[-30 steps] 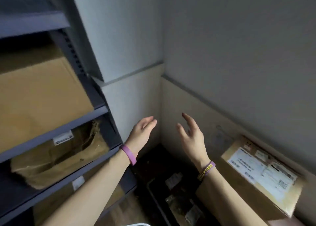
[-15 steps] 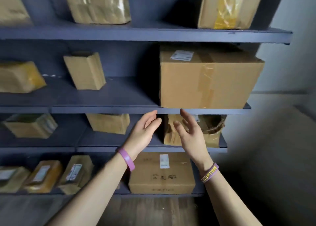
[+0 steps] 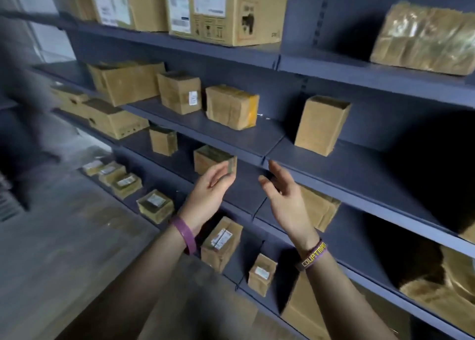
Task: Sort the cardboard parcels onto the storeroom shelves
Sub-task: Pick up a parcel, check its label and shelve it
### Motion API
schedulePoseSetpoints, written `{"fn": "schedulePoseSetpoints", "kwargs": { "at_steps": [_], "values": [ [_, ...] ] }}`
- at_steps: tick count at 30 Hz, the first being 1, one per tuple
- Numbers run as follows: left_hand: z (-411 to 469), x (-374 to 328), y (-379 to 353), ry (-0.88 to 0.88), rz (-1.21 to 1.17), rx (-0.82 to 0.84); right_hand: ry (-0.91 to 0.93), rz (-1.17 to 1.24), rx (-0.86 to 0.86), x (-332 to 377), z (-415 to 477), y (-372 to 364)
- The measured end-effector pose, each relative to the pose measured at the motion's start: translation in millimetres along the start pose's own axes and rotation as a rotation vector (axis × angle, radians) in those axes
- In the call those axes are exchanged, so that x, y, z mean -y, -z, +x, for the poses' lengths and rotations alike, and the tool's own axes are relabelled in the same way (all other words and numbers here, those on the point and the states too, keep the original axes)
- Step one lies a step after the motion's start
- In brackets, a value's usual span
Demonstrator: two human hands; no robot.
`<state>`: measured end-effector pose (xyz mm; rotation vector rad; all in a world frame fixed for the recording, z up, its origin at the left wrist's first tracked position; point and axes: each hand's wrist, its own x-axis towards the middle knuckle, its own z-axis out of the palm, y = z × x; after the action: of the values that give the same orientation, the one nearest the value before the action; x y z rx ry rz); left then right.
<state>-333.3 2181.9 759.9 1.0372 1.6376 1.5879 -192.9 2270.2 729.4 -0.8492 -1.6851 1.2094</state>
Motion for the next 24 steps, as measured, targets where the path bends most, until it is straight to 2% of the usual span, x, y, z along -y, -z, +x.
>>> {"fn": "schedulePoseSetpoints", "kwargs": {
  "at_steps": [11,20,24],
  "values": [
    [122.4,20.4,204.2,0.05,0.068,-0.278,0.041,0.148,0.276,0.6,148.9,-231.5],
    [217.3,35.4,355.7,0.073,0.052,-0.457,-0.012,0.166,0.413,-6.0,256.3,-406.8],
    [247.5,44.1,413.5,0.058,0.068,-0.462,-0.013,0.128,0.411,-10.7,285.6,-472.7]
  ]
}}
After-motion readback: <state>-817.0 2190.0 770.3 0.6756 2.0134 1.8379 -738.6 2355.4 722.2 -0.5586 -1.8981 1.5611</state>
